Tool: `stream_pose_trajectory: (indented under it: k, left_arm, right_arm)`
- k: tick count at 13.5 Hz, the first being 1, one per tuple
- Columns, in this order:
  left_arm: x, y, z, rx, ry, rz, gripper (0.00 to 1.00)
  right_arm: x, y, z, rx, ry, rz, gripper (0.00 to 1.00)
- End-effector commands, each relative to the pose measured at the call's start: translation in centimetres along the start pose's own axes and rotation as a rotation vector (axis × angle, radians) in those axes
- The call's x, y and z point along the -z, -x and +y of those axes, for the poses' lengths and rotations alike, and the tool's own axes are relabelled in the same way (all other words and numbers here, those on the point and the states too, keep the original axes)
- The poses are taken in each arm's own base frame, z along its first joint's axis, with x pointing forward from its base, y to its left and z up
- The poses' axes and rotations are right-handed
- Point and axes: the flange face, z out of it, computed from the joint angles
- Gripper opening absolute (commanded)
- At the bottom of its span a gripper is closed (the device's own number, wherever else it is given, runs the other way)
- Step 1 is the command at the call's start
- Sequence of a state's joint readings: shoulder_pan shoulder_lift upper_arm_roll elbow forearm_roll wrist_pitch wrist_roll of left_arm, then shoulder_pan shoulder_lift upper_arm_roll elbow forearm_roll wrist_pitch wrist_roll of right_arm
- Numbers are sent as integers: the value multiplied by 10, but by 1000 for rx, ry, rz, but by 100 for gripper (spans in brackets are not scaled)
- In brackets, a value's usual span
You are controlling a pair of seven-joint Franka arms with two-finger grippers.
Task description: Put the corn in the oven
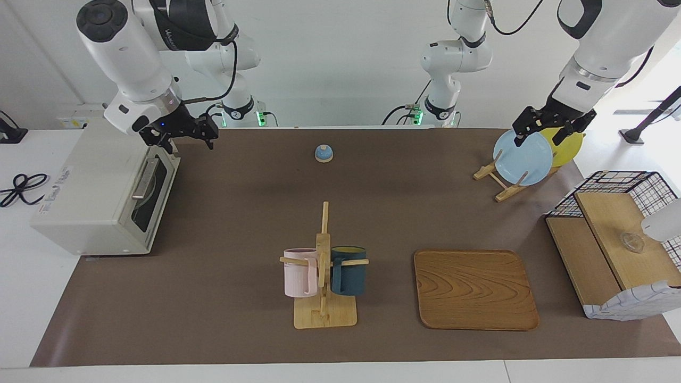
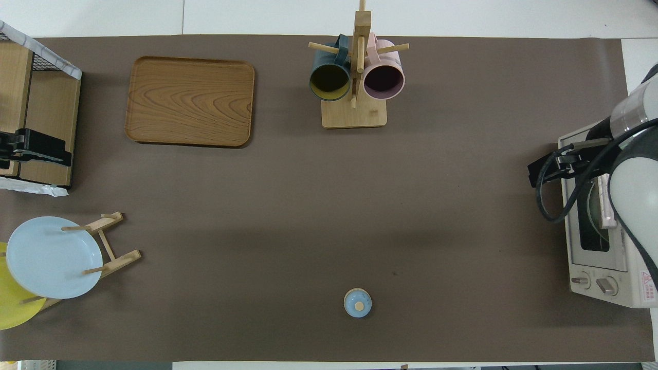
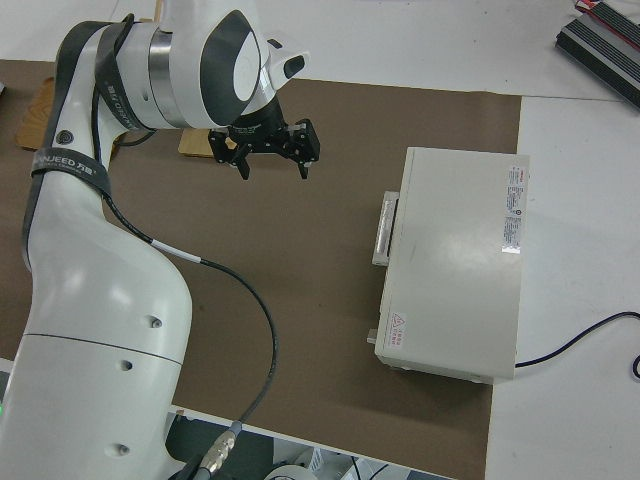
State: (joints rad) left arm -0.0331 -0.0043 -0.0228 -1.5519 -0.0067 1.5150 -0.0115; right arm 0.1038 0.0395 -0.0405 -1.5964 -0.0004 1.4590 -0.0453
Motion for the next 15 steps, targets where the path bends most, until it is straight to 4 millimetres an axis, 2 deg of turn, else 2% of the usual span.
stream_pose_trajectory:
  k: [1,6,15]
  left_arm:
    - [1,9,-3,-10,-21,-6,100]
    - [1,9,-3,-8,-21,-6,100]
    - [1,9,-3,-10,-21,-6,100]
  right_arm:
    - [10,-2,9,-31,-5,4,100]
    - [8,-1,20,-53,-27,-6,100]
    - [15,3,25,-63,-32,-15,100]
